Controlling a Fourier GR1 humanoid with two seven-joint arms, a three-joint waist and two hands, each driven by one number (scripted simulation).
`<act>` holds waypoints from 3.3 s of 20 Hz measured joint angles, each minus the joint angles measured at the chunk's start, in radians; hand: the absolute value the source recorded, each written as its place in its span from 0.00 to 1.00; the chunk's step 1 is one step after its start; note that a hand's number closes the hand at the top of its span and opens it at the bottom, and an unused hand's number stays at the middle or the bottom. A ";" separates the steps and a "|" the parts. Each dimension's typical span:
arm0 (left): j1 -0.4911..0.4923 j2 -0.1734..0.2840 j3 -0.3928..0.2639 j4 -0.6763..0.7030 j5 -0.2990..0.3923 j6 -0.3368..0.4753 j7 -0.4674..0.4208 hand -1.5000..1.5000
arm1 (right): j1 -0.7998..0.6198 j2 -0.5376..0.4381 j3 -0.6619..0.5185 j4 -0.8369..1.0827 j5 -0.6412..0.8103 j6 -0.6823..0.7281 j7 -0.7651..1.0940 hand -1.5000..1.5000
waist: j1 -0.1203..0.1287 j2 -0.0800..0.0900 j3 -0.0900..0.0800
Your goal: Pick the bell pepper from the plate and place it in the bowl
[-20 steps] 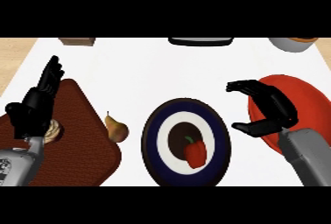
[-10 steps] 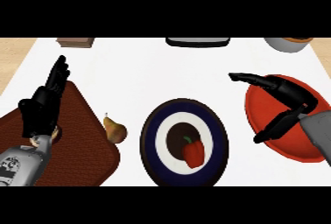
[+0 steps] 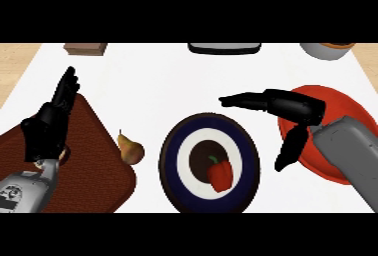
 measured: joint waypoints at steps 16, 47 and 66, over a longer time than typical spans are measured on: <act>0.000 -0.041 0.057 0.028 -0.044 -0.050 -0.019 0.50 | 0.034 0.170 0.142 -0.112 0.278 0.123 0.266 0.00 | -0.007 0.001 0.000; -0.005 -0.144 0.166 -0.030 -0.151 -0.161 0.040 0.50 | 0.107 0.428 0.077 0.235 0.802 -0.112 -0.058 1.00 | -0.006 -0.007 0.000; 0.042 -0.154 0.201 -0.018 -0.166 -0.162 0.018 0.50 | 0.643 0.562 0.255 -0.370 0.772 -0.471 0.695 1.00 | -0.053 -0.019 -0.001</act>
